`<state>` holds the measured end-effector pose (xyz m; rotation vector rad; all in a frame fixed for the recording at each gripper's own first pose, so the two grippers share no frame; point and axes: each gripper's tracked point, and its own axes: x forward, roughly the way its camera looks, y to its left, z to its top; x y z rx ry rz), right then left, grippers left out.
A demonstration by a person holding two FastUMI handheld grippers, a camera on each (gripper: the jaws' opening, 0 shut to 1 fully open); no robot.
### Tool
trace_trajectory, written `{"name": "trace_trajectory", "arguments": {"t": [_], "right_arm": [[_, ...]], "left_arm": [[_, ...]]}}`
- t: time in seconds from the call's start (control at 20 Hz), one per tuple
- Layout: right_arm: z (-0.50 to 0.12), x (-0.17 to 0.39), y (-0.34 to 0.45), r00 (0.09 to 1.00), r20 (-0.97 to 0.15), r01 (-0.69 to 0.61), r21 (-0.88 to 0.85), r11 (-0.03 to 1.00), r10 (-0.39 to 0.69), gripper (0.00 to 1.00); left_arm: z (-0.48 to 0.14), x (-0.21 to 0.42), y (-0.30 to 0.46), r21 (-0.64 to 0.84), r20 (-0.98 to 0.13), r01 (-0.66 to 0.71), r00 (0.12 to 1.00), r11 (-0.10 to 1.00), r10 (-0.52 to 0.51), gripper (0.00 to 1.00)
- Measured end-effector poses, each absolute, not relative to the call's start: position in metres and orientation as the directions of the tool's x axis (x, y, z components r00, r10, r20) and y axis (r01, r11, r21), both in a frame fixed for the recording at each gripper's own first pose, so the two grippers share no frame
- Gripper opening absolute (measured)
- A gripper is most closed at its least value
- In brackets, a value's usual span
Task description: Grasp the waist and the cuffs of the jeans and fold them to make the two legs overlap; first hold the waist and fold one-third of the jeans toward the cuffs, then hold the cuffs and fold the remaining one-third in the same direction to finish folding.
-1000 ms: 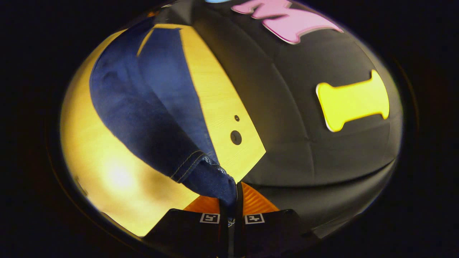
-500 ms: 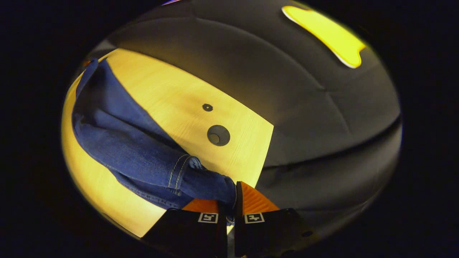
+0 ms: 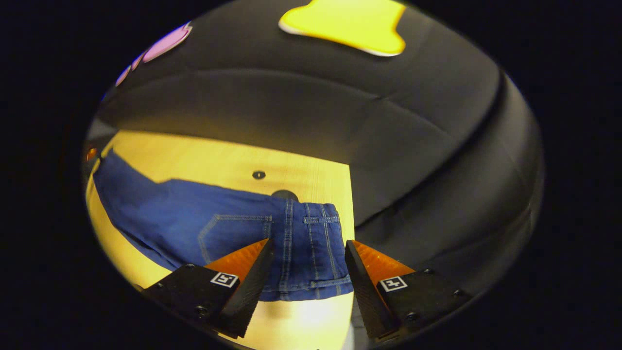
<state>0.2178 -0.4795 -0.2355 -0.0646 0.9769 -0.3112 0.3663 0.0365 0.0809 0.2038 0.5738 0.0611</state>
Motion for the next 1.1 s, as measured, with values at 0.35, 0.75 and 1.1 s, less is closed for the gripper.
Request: {"name": "trace_trajectory", "arguments": {"t": [0.35, 0.75, 1.1], "right_arm": [[-0.227, 0.177, -0.475, 0.603, -0.687, 0.489, -0.084, 0.868, -0.406, 0.91], [-0.274, 0.147, -0.525, 0.498, -0.720, 0.693, -0.006, 0.721, -0.483, 0.99], [-0.318, 0.153, -0.547, 0.477, -0.748, 0.784, 0.124, 0.609, -0.462, 0.99]], "left_arm": [[0.151, 0.302, -0.018, 0.087, -0.261, -0.128, 0.954, 0.988, 0.146, 0.99], [0.179, 0.255, -0.147, -0.120, -0.186, 0.015, 0.982, 0.993, -0.037, 0.96], [0.148, 0.249, -0.187, -0.118, -0.303, 0.086, 0.946, 0.989, -0.118, 0.96]]}}
